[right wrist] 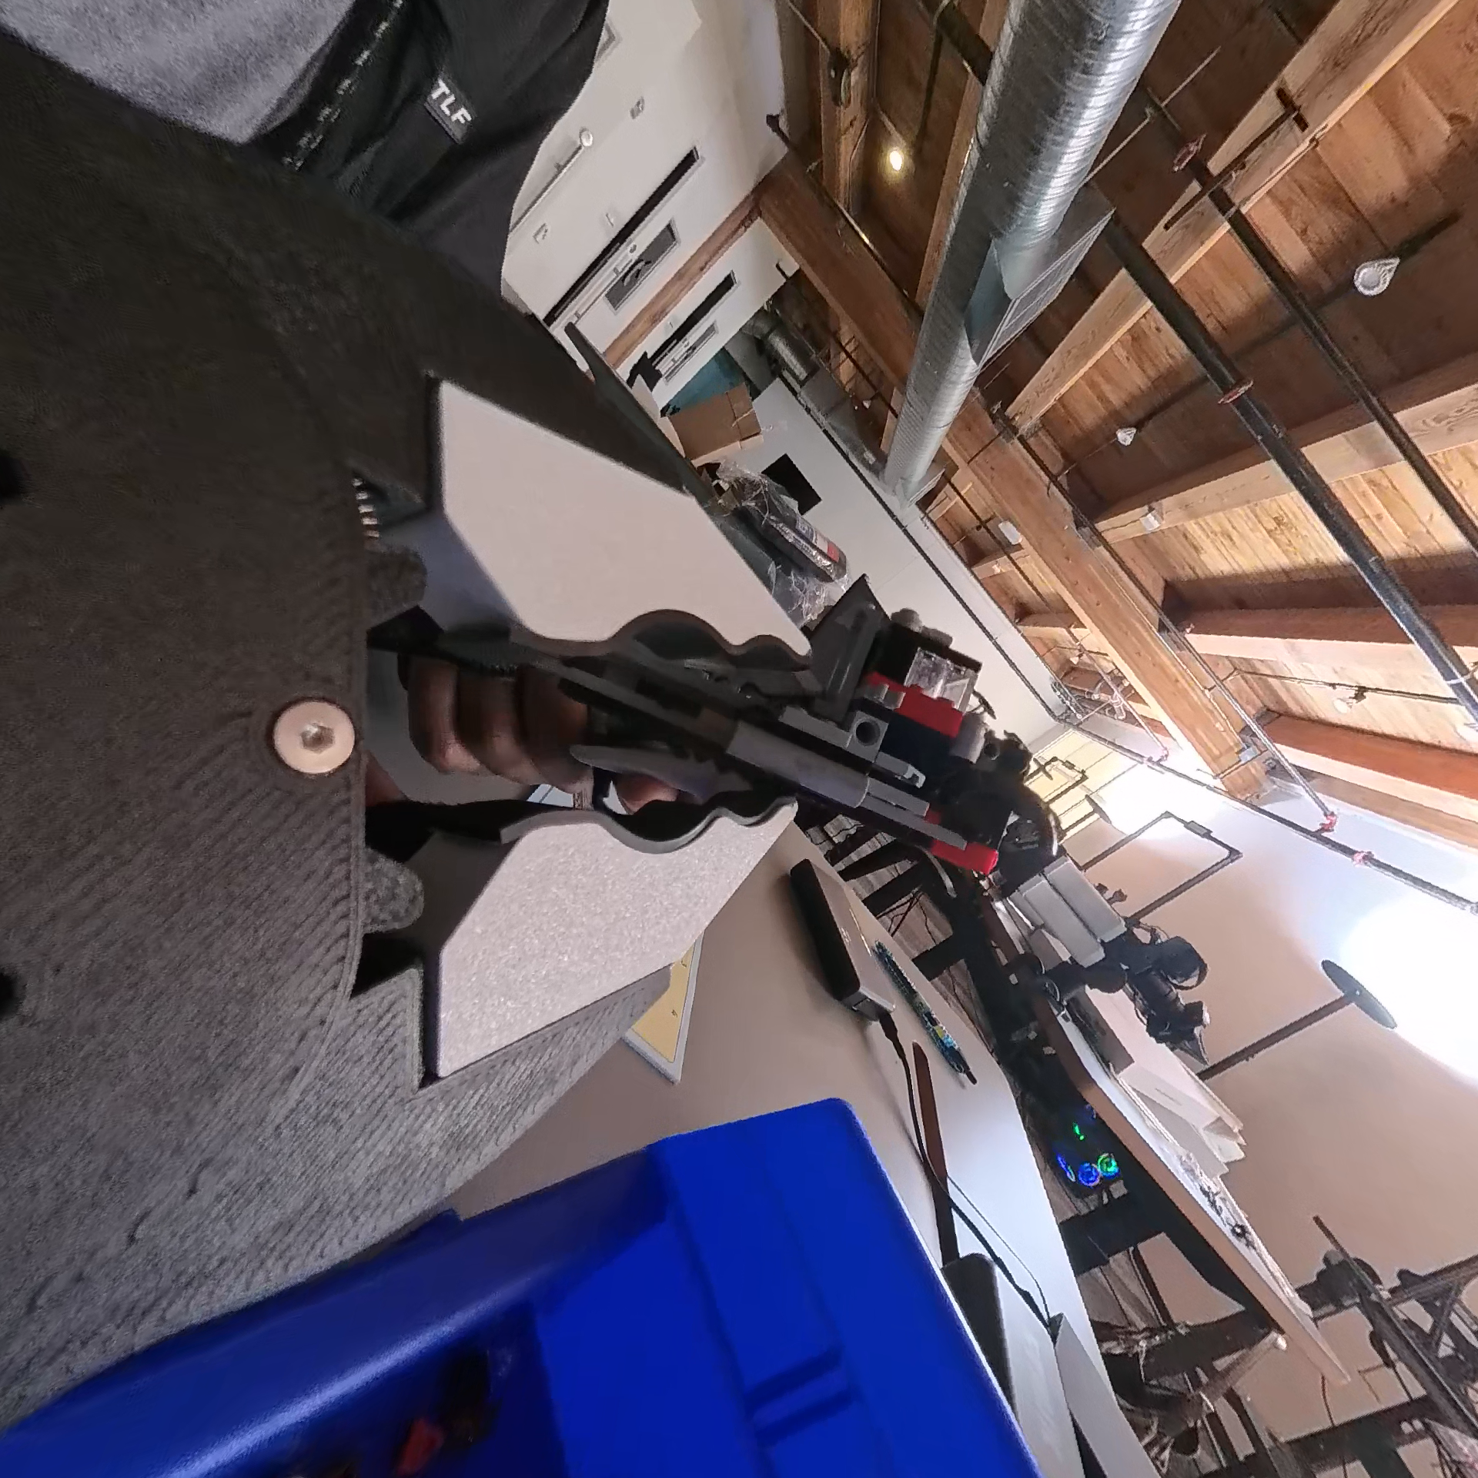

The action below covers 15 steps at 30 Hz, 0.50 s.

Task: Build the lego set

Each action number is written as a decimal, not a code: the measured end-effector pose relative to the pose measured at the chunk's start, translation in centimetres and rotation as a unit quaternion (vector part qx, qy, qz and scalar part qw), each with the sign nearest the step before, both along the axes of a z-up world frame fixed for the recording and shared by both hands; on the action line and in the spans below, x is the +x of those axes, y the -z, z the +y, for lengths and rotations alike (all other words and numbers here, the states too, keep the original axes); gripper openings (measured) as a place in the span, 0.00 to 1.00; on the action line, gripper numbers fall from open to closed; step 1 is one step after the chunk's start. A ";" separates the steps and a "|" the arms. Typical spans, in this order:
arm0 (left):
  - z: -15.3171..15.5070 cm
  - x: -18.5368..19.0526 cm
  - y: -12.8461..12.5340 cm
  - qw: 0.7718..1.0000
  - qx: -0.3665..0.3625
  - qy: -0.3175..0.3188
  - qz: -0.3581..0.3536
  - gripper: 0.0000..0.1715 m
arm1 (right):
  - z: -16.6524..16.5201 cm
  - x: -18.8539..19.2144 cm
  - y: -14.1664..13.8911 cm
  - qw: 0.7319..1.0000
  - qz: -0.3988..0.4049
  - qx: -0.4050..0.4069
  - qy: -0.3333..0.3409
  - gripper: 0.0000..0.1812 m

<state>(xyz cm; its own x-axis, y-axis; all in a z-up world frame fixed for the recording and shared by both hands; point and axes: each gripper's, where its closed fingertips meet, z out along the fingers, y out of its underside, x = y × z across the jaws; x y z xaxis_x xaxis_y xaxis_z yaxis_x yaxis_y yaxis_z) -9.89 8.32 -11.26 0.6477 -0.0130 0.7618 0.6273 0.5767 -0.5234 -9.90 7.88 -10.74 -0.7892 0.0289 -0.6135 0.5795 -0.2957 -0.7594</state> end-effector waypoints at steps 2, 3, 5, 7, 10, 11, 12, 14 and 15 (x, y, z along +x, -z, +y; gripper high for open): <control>0.1 0.0 0.0 1.000 -0.012 -0.005 0.008 0.14 | 0.0 0.0 0.0 1.000 0.001 0.001 0.002 0.16; 0.1 0.0 0.0 1.000 -0.017 -0.007 0.011 0.14 | 0.1 -0.1 0.0 1.000 0.001 0.001 0.003 0.16; 0.1 0.0 0.1 1.000 -0.025 -0.010 0.013 0.14 | 0.3 -0.3 0.0 1.000 -0.001 0.000 0.012 0.17; 0.2 0.0 0.3 0.999 -0.029 -0.011 0.013 0.14 | 0.5 -0.7 0.0 1.000 -0.003 0.002 0.019 0.16; 0.3 0.0 0.5 0.999 -0.035 -0.011 0.012 0.14 | 0.5 -0.9 0.3 1.000 -0.008 0.011 0.022 0.15; 0.3 -0.1 0.5 0.999 -0.035 -0.011 0.011 0.14 | 0.5 -0.9 0.3 1.000 -0.009 0.012 0.023 0.15; 0.3 -0.1 0.6 0.999 -0.037 -0.012 0.010 0.14 | 0.5 -0.9 0.4 1.000 -0.010 0.014 0.025 0.14; 0.3 -0.1 0.7 0.999 -0.045 -0.015 0.012 0.14 | 0.5 -0.9 0.6 0.999 -0.011 0.016 0.026 0.14; 0.3 -0.1 0.7 0.999 -0.048 -0.016 0.013 0.14 | 0.5 -0.9 0.6 0.999 -0.012 0.017 0.026 0.14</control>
<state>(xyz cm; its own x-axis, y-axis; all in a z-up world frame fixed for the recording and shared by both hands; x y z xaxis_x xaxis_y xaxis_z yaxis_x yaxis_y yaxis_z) -10.01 8.63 -12.00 0.6663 0.0807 0.7413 0.5945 0.5428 -0.5933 -10.83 8.36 -11.35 -0.7715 0.0898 -0.6299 0.5821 -0.2998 -0.7558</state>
